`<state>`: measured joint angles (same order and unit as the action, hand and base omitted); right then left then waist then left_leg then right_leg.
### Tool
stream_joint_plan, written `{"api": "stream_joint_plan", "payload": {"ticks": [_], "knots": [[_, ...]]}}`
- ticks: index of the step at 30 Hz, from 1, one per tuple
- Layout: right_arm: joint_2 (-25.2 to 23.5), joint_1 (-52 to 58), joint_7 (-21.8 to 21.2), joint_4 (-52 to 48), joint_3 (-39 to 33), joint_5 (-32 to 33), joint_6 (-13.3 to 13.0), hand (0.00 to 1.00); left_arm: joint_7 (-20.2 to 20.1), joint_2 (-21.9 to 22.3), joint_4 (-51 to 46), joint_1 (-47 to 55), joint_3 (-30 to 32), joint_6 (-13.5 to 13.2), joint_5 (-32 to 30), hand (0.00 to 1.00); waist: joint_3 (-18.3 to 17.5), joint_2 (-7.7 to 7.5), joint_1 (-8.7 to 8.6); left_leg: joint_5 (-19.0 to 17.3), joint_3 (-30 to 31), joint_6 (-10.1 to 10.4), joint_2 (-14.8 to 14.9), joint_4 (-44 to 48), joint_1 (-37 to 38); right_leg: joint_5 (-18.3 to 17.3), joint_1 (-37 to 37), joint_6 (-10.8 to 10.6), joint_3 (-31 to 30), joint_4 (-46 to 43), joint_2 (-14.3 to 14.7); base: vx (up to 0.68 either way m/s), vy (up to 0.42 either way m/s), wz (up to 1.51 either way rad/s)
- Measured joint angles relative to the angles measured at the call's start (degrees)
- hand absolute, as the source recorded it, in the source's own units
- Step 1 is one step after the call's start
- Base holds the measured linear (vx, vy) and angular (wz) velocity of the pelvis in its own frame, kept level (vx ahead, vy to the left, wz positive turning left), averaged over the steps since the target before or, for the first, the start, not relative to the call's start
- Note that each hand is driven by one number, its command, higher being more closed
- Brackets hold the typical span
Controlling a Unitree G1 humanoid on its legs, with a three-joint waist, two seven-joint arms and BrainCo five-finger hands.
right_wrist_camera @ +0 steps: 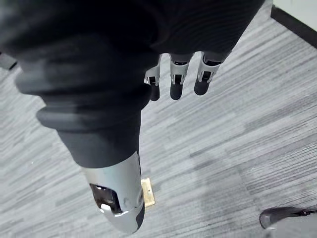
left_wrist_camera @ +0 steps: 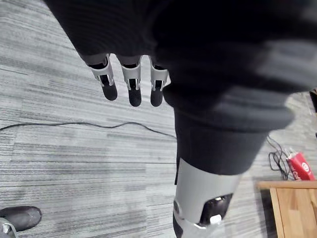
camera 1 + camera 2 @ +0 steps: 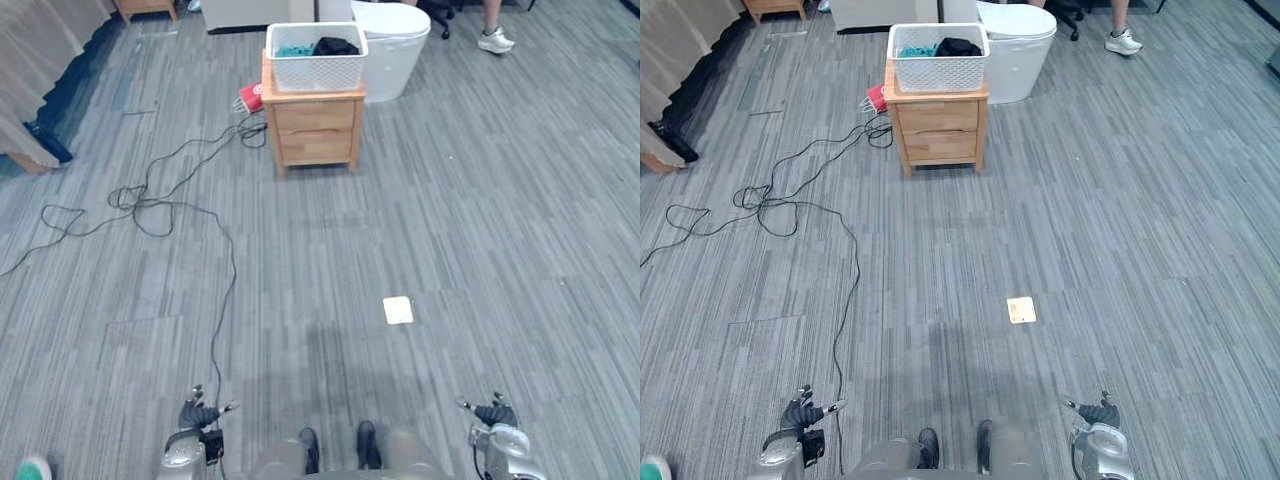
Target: Pick up the laundry basket with both hands and put the clothes into the washing machine.
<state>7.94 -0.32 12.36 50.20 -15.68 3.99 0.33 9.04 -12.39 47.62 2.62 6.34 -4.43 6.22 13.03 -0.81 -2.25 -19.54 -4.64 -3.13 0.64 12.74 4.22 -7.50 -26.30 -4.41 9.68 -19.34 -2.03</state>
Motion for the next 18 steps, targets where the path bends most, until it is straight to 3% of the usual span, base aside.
{"api": "stream_joint_plan", "payload": {"ticks": [2,4,5,6,7,8,9,10,12,14,15,16,17,18], "knots": [[0.6,0.2,0.1,-0.1,0.0,-0.1,0.0,0.0,0.0,-0.2,0.1,-1.2,-0.6,-0.1,0.0,0.0,0.4,-1.11,-0.91,0.3,2.0,1.7,-1.0,-4.3,5.2,5.9,-1.4,0.4,0.2,8.8,-0.3,0.67,-0.069,0.69],[1.0,0.7,0.1,-0.2,0.0,-0.2,0.0,0.0,-0.1,0.2,0.0,-1.4,-0.7,-0.4,-0.1,0.0,-0.2,-1.53,-1.72,-0.6,3.8,3.3,-0.3,-2.4,7.0,11.4,-2.2,5.6,-0.4,5.2,-0.5,0.66,-0.122,0.61],[1.0,1.6,-0.1,-1.6,0.1,-1.0,0.1,0.0,-0.1,0.8,0.0,-1.2,-0.5,-0.6,-0.1,0.0,-0.1,-0.4,-1.79,-0.9,4.1,6.5,1.2,3.5,6.2,11.4,-2.5,8.2,0.6,-0.1,-0.1,0.68,-0.176,0.26],[0.9,1.8,-0.2,-3.0,0.9,-1.8,0.0,0.0,-0.1,1.4,-0.1,-0.8,-0.2,-0.6,-0.1,0.0,0.2,0.88,-1.48,0.3,3.4,9.4,2.9,11.0,4.4,8.2,-1.4,9.1,1.2,-2.8,1.2,0.69,-0.182,0.09],[0.7,1.8,-0.2,-4.6,2.1,-2.1,0.1,0.0,-0.2,2.3,-0.5,0.1,1.2,-0.6,-0.1,0.0,0.5,1.91,-1.39,4.0,2.7,13.2,4.8,22.4,0.2,5.6,0.7,10.2,1.5,-4.0,2.5,0.72,-0.186,-0.13],[0.3,1.8,-0.3,-5.9,3.2,-2.4,0.1,0.0,-0.2,3.0,-1.1,1.1,2.3,-0.5,0.0,0.0,0.5,2.44,-0.92,8.1,2.5,14.9,7.3,34.9,-4.5,3.4,3.5,11.0,1.5,-4.1,3.9,0.72,-0.175,-0.19],[-0.5,1.8,-0.2,-6.8,4.1,-2.4,-0.2,0.0,-0.2,3.4,-1.6,1.6,3.1,-0.5,0.0,0.0,0.6,2.66,-0.01,7.7,0.1,14.2,11.0,48.6,-9.8,1.6,8.2,12.0,1.4,-2.9,5.6,0.71,-0.165,-0.17],[-0.9,1.8,-0.2,-6.9,4.2,-2.3,-0.3,0.0,-0.2,3.8,-2.0,1.5,3.1,-0.4,0.0,0.0,0.6,2.57,0.69,6.8,-1.6,12.5,13.3,54.5,-13.2,0.9,12.1,12.8,1.4,-1.5,6.1,0.79,-0.145,-0.05],[-1.4,1.9,0.0,-8.0,4.1,-2.1,-0.2,0.0,-0.3,5.1,-4.2,1.5,3.1,-0.5,0.0,0.0,0.9,1.76,1.69,5.2,-5.9,9.8,15.1,57.0,-18.6,0.3,19.9,13.2,0.8,3.3,5.8,0.66,-0.091,0.12],[-1.7,2.0,0.0,-10.6,4.0,-1.6,-0.3,0.0,-0.4,6.2,-6.9,1.5,3.1,-0.6,0.0,0.0,0.7,1.59,2.64,3.6,-10.5,7.2,15.3,49.3,-26.5,-1.5,27.6,11.2,0.6,9.9,5.3,0.53,-0.027,0.06],[-1.7,1.9,0.0,-11.1,4.0,-1.5,-0.2,0.0,-0.4,6.5,-7.2,1.3,3.1,-0.6,0.0,0.0,0.8,1.73,2.96,3.5,-11.0,6.9,15.2,45.2,-28.2,-1.6,29.1,11.1,0.6,11.3,5.5,0.52,0.032,0.03],[-1.9,1.8,0.0,-11.2,4.0,-1.3,-0.2,0.0,-0.4,6.7,-7.6,1.2,3.1,-0.6,0.0,0.0,0.6,2.12,3.34,3.5,-11.5,7.0,13.7,34.7,-30.3,-2.4,31.7,10.7,0.5,13.3,5.3,0.52,0.076,0.0],[-1.9,1.9,-0.1,-11.2,4.0,-1.3,-0.2,0.0,-0.6,6.8,-7.6,1.3,2.8,-0.5,0.0,0.0,0.8,1.47,3.95,5.6,-10.6,8.0,11.2,21.4,-30.7,-3.8,34.1,9.9,0.0,14.1,4.7,0.52,0.096,-0.06],[-1.9,1.9,0.0,-11.2,3.7,-1.3,-0.2,0.0,-0.7,7.0,-7.5,1.5,2.8,-0.5,0.0,0.0,0.8,1.53,4.43,7.1,-9.4,8.5,10.2,15.0,-30.7,-4.6,35.2,9.2,-0.5,14.5,4.7,0.52,0.143,-0.29]]}}
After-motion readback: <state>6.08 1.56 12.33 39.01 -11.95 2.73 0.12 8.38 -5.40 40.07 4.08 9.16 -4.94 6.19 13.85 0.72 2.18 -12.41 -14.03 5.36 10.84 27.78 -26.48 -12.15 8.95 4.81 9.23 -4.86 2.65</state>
